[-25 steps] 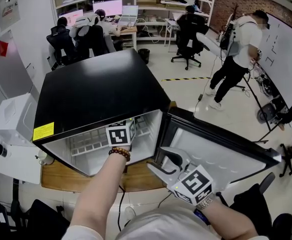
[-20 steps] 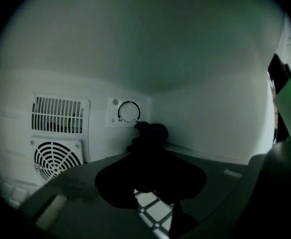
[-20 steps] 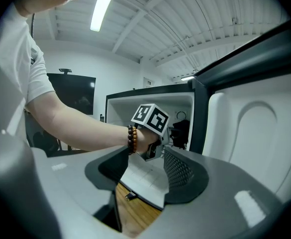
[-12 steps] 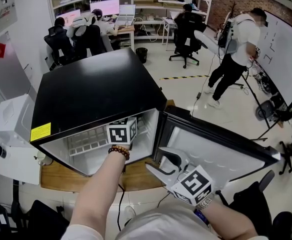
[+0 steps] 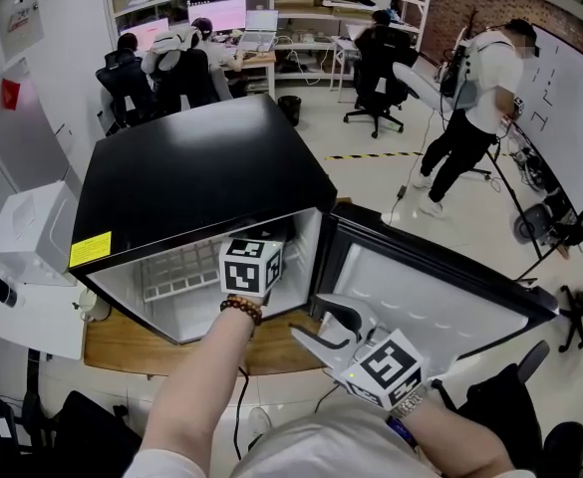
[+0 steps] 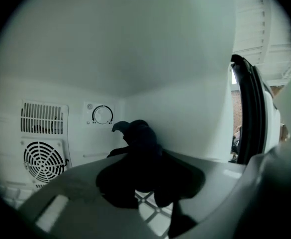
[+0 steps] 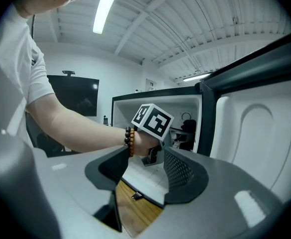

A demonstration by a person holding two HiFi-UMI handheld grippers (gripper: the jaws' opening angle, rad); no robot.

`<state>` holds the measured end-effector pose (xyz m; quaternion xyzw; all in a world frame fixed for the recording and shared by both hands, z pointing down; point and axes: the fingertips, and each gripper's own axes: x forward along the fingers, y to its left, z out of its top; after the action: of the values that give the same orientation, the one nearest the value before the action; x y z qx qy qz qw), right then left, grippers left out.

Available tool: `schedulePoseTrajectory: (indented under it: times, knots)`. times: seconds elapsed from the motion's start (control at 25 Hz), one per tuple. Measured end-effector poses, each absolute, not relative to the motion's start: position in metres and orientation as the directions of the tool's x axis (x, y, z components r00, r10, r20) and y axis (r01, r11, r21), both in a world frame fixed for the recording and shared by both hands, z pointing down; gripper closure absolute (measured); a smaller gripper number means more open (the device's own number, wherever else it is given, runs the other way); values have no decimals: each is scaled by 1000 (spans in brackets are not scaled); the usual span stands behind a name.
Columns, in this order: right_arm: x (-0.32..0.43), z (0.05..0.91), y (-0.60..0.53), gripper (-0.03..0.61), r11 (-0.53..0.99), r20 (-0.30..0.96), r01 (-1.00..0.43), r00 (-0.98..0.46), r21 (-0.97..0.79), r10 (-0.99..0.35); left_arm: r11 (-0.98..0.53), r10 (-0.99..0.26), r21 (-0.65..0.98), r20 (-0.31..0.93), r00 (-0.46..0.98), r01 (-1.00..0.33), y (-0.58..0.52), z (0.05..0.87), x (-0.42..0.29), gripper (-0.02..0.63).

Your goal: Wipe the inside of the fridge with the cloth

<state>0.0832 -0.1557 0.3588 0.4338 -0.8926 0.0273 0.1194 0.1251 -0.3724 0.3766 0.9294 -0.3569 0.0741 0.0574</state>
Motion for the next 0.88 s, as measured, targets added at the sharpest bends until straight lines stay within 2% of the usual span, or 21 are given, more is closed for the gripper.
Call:
schedulePoseTrajectory:
  times: [0.88]
  knots:
    - [82, 368, -138, 350, 638, 242, -770, -616, 18, -750, -839, -538, -3, 152, 829, -544, -299, 369, 132, 488]
